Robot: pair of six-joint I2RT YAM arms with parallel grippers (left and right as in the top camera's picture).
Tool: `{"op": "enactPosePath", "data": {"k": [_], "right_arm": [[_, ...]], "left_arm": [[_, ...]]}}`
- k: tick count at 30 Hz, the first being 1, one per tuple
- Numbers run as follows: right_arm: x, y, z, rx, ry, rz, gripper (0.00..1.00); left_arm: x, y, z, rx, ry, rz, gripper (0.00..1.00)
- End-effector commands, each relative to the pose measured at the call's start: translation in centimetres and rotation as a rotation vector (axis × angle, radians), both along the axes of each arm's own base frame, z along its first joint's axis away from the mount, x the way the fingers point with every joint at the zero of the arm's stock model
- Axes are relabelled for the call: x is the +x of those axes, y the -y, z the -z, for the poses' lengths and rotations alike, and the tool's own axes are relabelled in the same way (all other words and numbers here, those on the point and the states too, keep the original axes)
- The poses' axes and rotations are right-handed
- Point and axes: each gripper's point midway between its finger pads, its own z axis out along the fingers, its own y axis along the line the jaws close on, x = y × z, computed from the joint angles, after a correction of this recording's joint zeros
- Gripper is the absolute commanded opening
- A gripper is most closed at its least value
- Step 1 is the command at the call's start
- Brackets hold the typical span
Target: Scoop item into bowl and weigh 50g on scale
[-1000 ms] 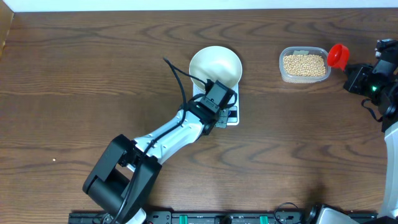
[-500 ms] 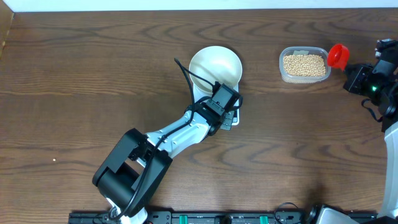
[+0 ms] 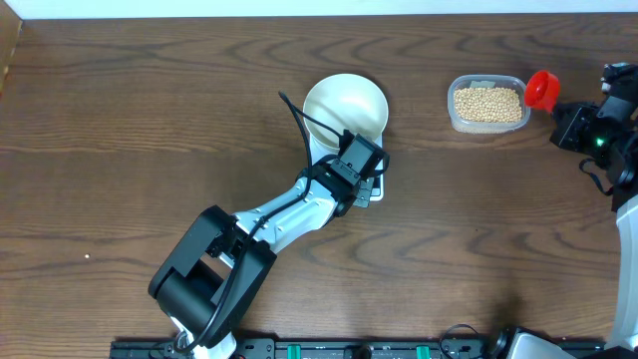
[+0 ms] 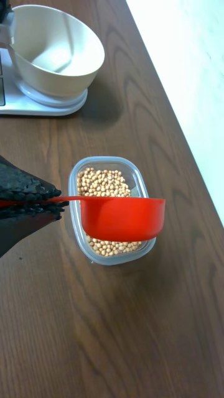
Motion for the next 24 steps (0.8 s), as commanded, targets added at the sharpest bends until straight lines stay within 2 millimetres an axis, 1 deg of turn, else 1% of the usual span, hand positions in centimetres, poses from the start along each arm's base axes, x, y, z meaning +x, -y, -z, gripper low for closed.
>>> {"op": "enactPosePath", "data": {"k": [1, 8, 18, 24], "right_arm": [[0.3, -0.1, -0.5, -0.001, 0.009, -0.006, 0.01], [0.3, -0.1, -0.5, -0.001, 0.009, -0.006, 0.01], [0.3, -0.1, -0.4, -0.004, 0.008, -0.003, 0.01], [0.3, -0.1, -0.4, -0.004, 0.008, -0.004, 0.01]], "left_arm": [[0.4, -0.7, 0.5, 0.046, 0.014, -0.006, 0.07], [0.4, -0.6, 0.5, 0.044, 0.013, -0.005, 0.07], [-0.1, 0.3, 0.6, 0.007, -0.012, 0.030, 0.07], [0.0, 0.4, 0.5, 0.003, -0.008, 0.032, 0.07]]}}
